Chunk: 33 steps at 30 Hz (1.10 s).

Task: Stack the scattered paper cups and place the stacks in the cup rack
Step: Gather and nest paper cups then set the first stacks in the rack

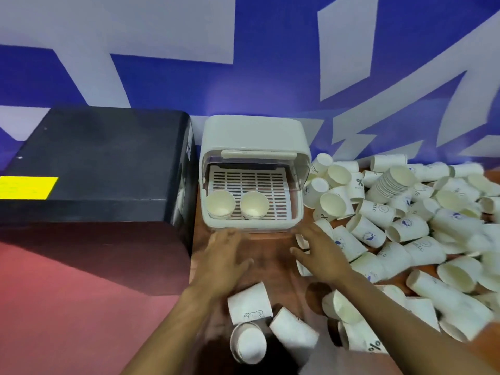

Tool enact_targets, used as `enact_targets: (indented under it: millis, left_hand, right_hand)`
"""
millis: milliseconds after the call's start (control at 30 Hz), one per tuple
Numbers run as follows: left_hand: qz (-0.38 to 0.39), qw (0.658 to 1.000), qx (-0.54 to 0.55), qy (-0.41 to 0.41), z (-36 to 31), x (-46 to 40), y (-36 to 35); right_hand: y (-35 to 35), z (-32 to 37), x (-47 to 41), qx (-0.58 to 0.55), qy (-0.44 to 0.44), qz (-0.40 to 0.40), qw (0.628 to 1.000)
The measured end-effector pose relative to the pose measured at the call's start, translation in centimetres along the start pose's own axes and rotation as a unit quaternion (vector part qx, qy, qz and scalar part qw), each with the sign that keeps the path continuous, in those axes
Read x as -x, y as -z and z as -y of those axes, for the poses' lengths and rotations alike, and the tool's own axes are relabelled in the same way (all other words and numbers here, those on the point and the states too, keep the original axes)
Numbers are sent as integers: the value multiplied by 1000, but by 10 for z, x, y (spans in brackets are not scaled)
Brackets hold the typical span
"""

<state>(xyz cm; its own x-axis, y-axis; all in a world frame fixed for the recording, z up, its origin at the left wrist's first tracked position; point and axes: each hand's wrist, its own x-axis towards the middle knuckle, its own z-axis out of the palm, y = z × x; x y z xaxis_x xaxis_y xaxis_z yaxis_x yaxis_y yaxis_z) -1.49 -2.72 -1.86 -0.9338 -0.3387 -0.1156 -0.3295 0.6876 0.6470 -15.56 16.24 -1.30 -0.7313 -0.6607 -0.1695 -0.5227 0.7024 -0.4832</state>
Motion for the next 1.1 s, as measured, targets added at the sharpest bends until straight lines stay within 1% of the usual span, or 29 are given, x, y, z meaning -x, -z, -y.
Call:
enact_targets:
  millis: [100, 167, 267, 367, 467, 767, 867, 1033, 1100]
  left_hand:
    - [60, 998, 0, 7, -2, 11, -13]
    - [103, 995, -16, 8, -1, 16, -23]
    - [156, 986, -59, 30, -1, 26, -36]
    - [180, 979, -78, 51, -4, 37, -50]
    - [196, 973, -106, 64, -7, 42, -63]
    - [157, 965, -186, 95, -24, 40, -84]
    - [138, 968, -180, 109, -28, 40, -85]
    - [82, 975, -165, 122, -38, 40, -73]
    - [51, 982, -131, 124, -43, 40, -63]
  right_hand:
    - [4, -5, 23, 13, -46, 4, 999]
    - [6, -11, 36, 22, -62, 4, 998]
    - [9, -20, 53, 62, -95, 40, 993]
    - [10, -28, 67, 125, -125, 92, 980]
    - [10, -35, 80, 161, -128, 109, 972]
    - [7, -69, 101, 209, -116, 160, 958]
    - [3, -74, 104, 184, -103, 152, 966]
    - [8, -78, 104, 124, -91, 136, 979]
    - [15, -77, 103, 93, -93, 126, 983]
